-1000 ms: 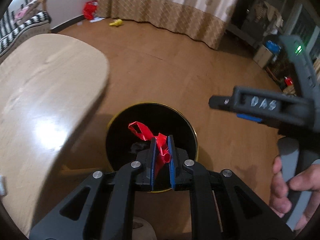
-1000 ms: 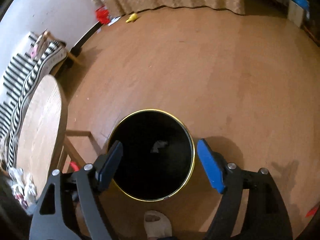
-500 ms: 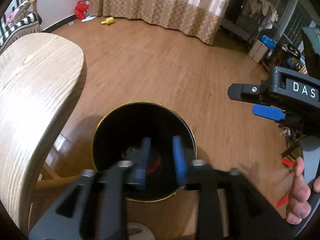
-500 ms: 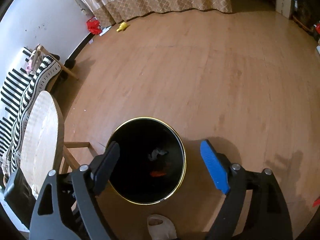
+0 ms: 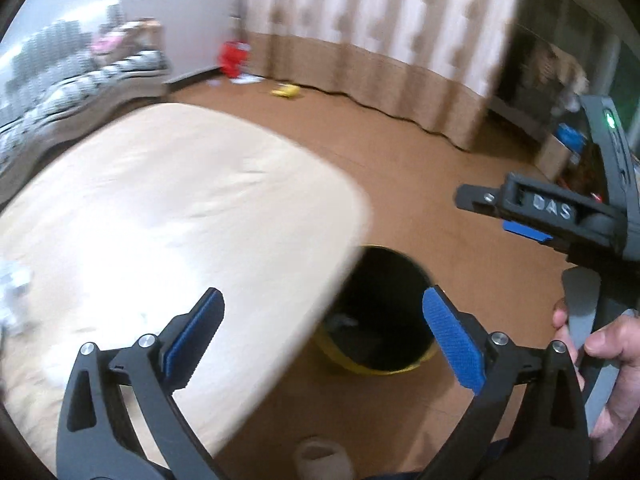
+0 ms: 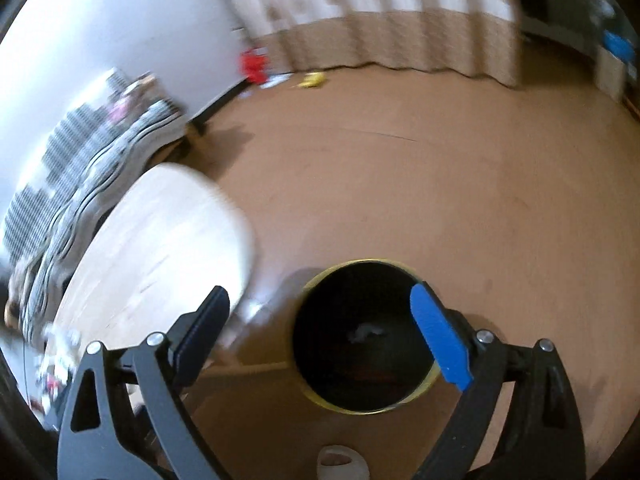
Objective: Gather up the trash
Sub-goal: 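Move both tools back over the table, then grasp the yellow popcorn bag with the left tool while the right grasps the white carton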
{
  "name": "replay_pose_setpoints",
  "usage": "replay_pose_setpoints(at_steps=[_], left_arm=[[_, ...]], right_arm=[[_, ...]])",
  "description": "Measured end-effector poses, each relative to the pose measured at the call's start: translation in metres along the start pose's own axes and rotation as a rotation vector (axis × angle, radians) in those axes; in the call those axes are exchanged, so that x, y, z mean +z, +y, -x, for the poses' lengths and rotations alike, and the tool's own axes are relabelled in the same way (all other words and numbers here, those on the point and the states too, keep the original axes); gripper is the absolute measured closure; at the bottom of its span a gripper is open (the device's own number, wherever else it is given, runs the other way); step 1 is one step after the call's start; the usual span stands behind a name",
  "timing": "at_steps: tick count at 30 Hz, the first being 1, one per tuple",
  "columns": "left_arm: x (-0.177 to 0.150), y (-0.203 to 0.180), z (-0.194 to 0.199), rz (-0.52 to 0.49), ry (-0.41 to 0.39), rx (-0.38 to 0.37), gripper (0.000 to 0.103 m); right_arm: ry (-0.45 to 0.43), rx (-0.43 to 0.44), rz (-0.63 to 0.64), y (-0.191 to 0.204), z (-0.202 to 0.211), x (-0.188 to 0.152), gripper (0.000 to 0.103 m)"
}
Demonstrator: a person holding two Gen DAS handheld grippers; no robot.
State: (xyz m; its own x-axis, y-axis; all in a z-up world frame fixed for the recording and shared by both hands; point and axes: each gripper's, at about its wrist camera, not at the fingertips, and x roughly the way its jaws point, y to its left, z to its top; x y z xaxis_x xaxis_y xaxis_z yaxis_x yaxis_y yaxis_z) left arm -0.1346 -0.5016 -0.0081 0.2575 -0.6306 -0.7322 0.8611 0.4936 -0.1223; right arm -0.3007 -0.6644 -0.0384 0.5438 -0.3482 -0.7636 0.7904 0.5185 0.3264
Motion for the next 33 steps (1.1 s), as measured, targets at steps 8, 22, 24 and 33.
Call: replay_pose_setpoints(at_steps=[8,22,24,33], left_arm=[[-0.043,0.179,0.113,0.287,-0.066,0.271,0.006],[-0.178,0.383,0.245,0.712,-0.097,0.557,0.006],[-0.187,0.394,0.244,0.736,-0.08,0.559,0.006],[-0.195,0.416,0.202,0.75,-0.017,0.532,0.006]], right_arm=[[0.076,0.202,0.329,0.177,-0.011,-0.051,0.014],[0.213,0.438,0.737,0.41,-0.01,-0.184,0.014],[0.244,0.463,0.762,0.426,-0.012,-0.196,0.014],[0.298,0.5,0.823,0.466,-0.018,-0.234,0.014]])
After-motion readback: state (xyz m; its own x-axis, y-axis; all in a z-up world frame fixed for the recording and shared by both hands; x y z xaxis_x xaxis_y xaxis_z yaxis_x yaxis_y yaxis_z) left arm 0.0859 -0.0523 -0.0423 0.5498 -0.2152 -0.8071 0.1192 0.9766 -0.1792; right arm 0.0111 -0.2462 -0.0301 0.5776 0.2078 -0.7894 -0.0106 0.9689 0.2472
